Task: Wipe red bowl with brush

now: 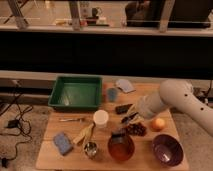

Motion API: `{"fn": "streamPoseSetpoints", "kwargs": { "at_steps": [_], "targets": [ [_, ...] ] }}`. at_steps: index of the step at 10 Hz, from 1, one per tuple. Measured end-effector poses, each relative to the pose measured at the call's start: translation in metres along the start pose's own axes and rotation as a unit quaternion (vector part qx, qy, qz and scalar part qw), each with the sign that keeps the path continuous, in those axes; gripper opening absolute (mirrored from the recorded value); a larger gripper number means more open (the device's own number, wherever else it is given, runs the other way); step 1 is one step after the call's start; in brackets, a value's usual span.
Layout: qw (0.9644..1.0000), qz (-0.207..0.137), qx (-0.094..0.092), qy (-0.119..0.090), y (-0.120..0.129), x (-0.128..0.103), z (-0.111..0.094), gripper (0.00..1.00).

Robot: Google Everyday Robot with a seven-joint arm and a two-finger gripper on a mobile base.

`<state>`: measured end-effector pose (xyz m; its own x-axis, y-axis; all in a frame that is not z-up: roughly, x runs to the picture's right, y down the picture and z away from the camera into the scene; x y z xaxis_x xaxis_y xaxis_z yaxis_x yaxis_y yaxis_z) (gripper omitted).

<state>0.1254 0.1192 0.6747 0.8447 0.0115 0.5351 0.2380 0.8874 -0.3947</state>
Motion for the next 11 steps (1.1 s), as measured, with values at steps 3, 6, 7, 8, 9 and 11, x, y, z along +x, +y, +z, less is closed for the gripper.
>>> {"fn": "streamPoseSetpoints", "kwargs": {
  "at_steps": [3, 6, 7, 8, 9, 11],
  "targets": [
    [0.9998, 0.000, 0.016, 0.012, -0.041, 0.003, -0.018, 0.10],
    [0.9997, 0.009, 0.017, 0.017, -0.053, 0.013, -0.023, 0.10],
    [0.9997, 0.009, 0.017, 0.017, -0.053, 0.013, -0.023, 0.10],
    [0.9997, 0.008, 0.017, 0.017, -0.054, 0.012, -0.022, 0.10],
    [0.9997, 0.008, 0.017, 0.017, -0.054, 0.012, -0.022, 0.10],
    [0.9996, 0.010, 0.020, 0.019, -0.055, 0.014, -0.023, 0.10]
  ]
}}
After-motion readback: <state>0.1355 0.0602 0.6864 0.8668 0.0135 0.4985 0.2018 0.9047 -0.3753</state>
